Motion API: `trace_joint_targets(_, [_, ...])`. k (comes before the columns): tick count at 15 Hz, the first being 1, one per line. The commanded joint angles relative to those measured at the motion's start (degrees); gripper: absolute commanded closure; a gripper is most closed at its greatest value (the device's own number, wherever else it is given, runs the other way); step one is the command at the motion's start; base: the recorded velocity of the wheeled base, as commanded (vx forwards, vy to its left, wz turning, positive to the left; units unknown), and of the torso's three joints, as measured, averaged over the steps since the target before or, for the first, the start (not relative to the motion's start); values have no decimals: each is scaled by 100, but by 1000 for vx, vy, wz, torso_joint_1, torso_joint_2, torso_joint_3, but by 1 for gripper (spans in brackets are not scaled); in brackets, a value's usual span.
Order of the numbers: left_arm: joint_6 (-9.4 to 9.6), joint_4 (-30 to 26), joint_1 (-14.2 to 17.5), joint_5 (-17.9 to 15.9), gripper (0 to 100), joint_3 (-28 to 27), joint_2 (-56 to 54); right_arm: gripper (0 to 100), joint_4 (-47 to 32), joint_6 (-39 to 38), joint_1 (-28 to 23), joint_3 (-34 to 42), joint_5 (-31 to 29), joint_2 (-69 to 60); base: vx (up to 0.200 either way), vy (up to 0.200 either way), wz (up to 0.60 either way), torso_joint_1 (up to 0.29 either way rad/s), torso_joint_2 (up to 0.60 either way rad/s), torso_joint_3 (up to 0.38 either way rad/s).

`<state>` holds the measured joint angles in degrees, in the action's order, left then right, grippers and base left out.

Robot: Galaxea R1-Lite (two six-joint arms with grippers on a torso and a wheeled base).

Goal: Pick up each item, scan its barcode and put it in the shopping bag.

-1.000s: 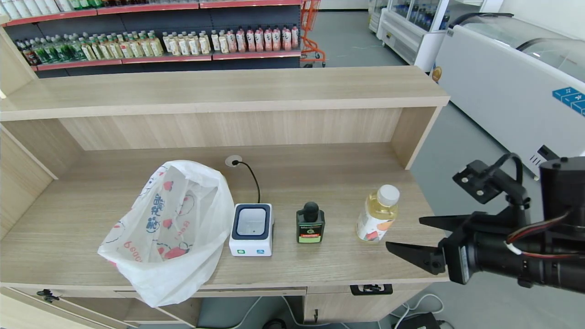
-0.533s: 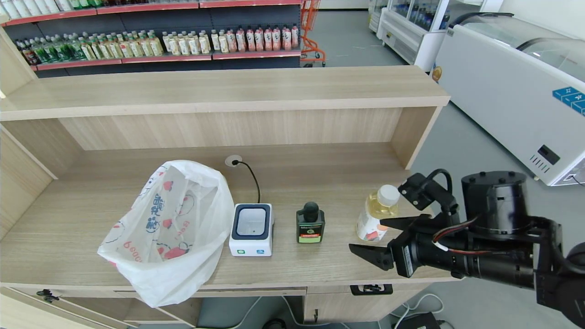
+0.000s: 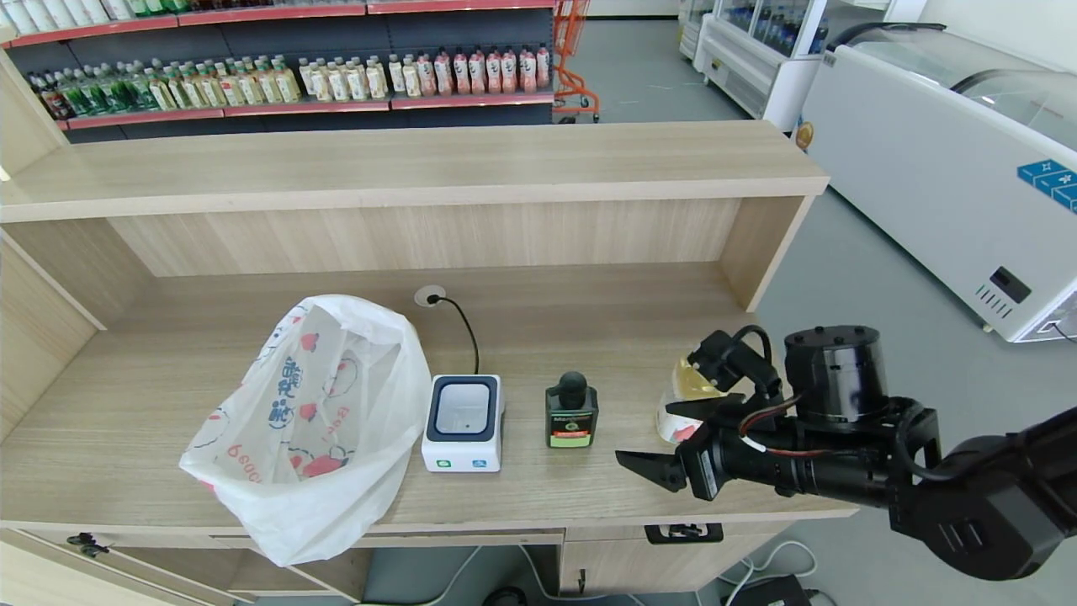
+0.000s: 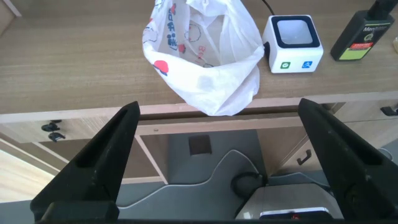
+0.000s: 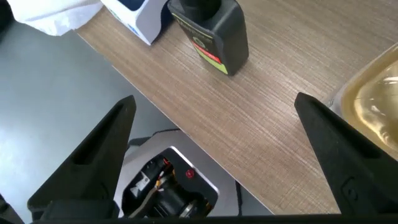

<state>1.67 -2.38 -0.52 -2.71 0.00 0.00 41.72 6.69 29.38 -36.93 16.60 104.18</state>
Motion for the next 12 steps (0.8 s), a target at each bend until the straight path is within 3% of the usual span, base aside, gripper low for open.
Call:
trace_joint_targets(1, [0, 0, 0, -2, 0, 0, 0, 0, 21, 34, -38, -25, 36, 278, 0, 0, 0, 0, 0, 0])
trace_joint_targets(12, [0, 0, 0, -2, 0, 0, 9, 0, 205, 491, 6, -1300, 915, 1324, 0, 0, 0, 0, 0, 0])
